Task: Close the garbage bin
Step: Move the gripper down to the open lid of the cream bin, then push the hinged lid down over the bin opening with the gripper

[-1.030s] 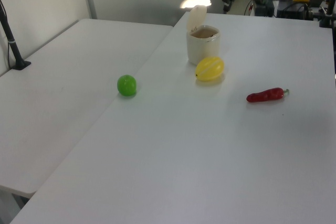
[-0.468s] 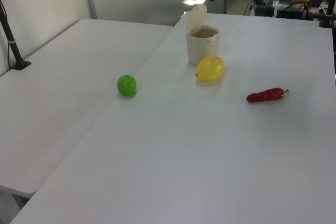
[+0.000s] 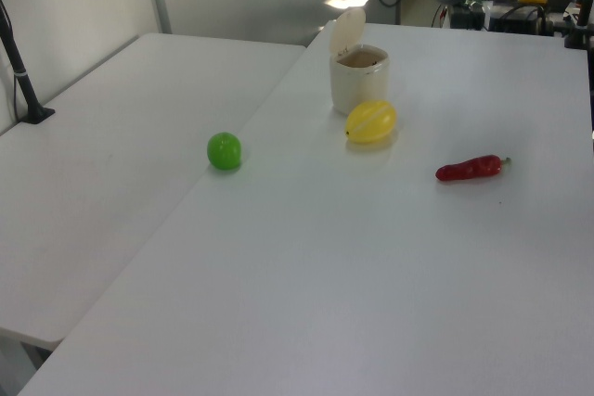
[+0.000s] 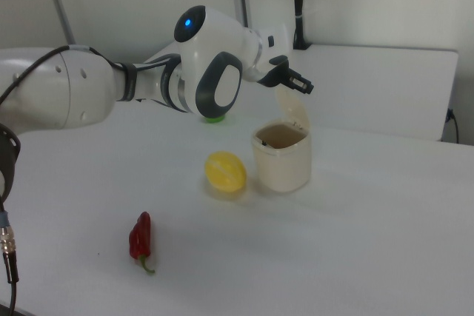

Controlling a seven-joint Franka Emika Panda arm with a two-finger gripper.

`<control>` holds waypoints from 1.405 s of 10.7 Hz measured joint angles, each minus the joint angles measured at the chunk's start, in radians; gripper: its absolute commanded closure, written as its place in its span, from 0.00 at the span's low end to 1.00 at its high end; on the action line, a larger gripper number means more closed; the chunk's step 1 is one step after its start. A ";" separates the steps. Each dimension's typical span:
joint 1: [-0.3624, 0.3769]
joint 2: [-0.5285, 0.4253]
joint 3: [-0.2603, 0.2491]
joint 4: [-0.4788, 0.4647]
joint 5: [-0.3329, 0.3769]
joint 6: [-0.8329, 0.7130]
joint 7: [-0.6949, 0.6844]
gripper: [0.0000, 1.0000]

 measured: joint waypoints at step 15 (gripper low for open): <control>0.039 0.035 0.022 0.033 0.000 -0.173 0.011 1.00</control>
